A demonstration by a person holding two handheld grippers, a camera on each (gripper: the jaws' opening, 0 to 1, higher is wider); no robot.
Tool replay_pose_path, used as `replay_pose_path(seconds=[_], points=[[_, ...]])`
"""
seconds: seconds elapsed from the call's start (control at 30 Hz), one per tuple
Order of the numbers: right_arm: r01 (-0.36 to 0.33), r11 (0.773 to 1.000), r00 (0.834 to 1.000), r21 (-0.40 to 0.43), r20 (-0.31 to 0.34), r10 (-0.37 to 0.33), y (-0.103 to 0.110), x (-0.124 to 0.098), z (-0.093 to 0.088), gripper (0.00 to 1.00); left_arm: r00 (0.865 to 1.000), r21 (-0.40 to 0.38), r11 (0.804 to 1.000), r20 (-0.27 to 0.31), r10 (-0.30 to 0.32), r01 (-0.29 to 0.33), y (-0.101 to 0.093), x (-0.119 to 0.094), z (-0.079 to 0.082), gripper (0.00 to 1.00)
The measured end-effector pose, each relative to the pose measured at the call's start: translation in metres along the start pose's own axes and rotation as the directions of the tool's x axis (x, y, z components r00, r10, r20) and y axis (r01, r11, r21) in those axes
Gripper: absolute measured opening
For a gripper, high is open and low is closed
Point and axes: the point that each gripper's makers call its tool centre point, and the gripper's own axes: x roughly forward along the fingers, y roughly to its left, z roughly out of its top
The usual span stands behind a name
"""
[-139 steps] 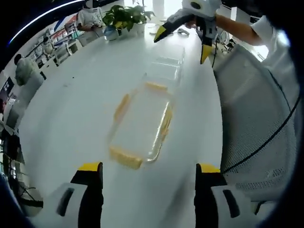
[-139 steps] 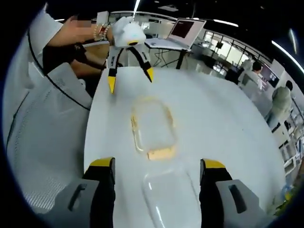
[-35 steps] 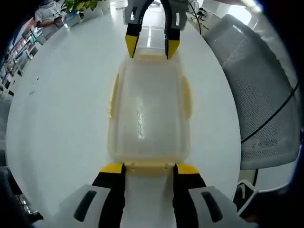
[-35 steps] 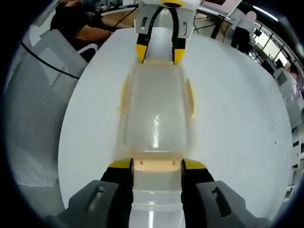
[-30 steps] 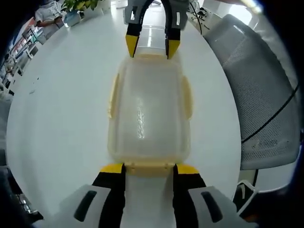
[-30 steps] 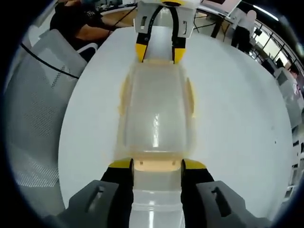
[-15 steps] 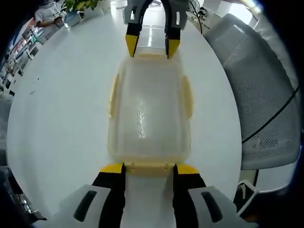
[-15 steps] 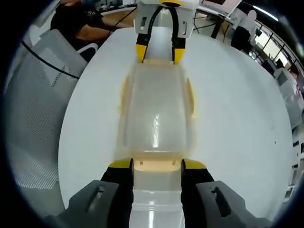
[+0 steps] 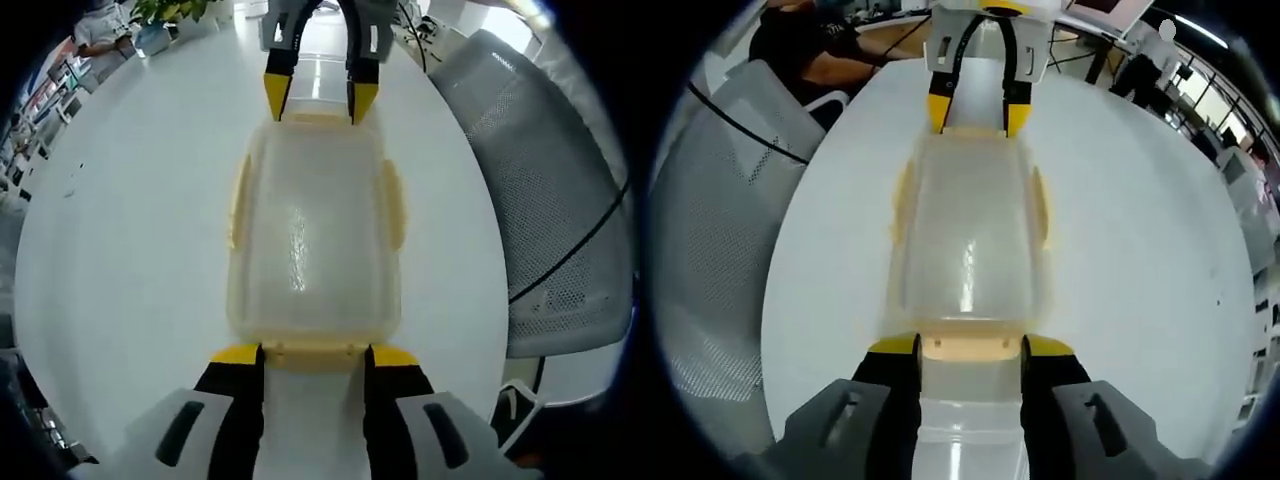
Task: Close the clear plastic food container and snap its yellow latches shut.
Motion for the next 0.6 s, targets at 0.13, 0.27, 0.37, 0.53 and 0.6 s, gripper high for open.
replay_pose_path(seconds=[0.13,0.27,0.37,0.53,0.6], points=[[0.000,1.000,1.000,-0.002,-0.001,0.000,0.000,-0.002,0.001,0.35,1.000,0.004,1.000,-0.011,0.006,-0.006,0.001,0.000,0.000,0.34],[-0.003,1.000,1.000,0.010,0.014,0.003,-0.002,-0.004,0.005,0.35,1.000,0.003,1.000,-0.015,0.014,-0.014,0.003,-0.003,-0.002,0.34],[-0.004,1.000,1.000,0.007,0.017,0.004,-0.002,-0.005,0.006,0.35,1.000,-0.005,1.000,-0.008,0.011,-0.011,0.003,-0.006,-0.002,0.34],[-0.003,1.000,1.000,0.001,0.028,0.003,-0.005,-0.011,0.010,0.35,1.000,-0.006,1.000,-0.012,0.022,-0.022,0.005,-0.012,-0.002,0.34],[-0.001,1.000,1.000,-0.002,0.030,0.001,-0.005,-0.013,0.012,0.35,1.000,-0.008,1.000,-0.011,0.026,-0.026,0.006,-0.014,-0.002,0.34]])
